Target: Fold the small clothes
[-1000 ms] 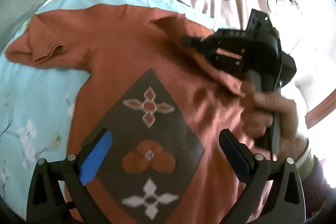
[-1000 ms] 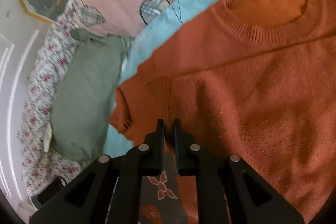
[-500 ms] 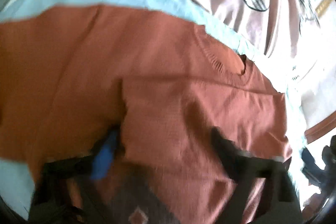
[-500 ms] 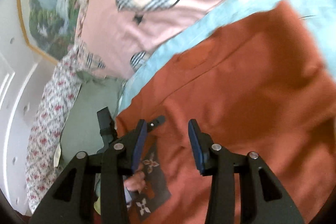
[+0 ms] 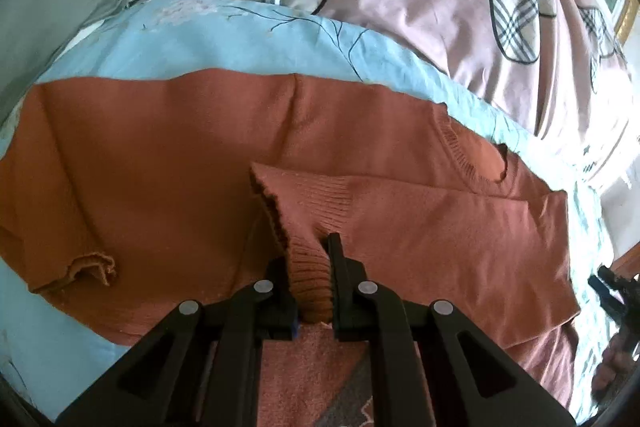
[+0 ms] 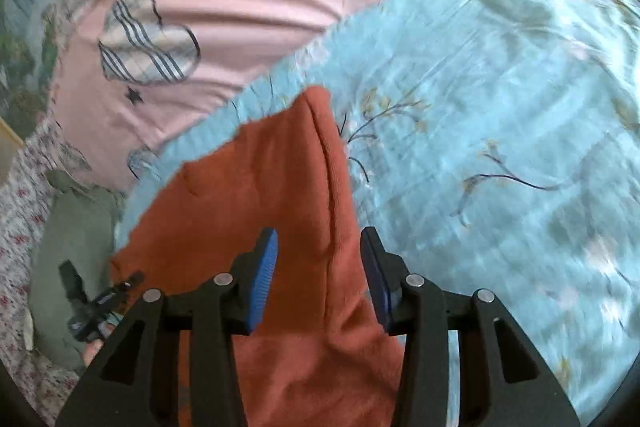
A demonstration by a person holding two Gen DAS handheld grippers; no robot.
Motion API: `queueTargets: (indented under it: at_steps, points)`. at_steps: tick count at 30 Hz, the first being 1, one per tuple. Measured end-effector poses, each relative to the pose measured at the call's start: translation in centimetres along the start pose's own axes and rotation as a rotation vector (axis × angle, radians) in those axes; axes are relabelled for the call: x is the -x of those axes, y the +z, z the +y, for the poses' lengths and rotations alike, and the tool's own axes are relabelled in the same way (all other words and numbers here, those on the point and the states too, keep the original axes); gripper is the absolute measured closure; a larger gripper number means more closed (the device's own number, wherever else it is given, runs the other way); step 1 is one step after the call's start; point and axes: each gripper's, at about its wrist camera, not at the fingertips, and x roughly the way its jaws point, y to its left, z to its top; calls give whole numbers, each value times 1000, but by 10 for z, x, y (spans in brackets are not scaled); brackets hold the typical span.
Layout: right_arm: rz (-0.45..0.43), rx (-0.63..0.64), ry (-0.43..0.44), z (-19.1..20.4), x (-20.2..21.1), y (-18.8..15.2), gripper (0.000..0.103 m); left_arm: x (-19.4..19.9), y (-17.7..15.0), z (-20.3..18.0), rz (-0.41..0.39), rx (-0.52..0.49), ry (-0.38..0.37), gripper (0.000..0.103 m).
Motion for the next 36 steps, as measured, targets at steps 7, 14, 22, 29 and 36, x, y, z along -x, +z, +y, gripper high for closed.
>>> queueTargets:
  at_steps: [7, 14, 22, 29, 36]
  points:
    - [124, 111, -73, 6, -66, 10, 89, -10, -4, -4, 42, -41, 11, 94]
    - [126, 111, -139, -20, -61, 36, 91, -9, -7, -37, 42, -111, -46, 93]
    - [34, 199, -75, 21, -33, 7, 64, -21, -13, -28, 75, -90, -34, 92]
    - [61, 65, -106, -14, -24, -10, 66, 15, -22, -1, 64, -95, 19, 87]
    - [29, 159, 70, 44, 25, -62, 47, 89, -29, 66, -48, 5, 122, 65]
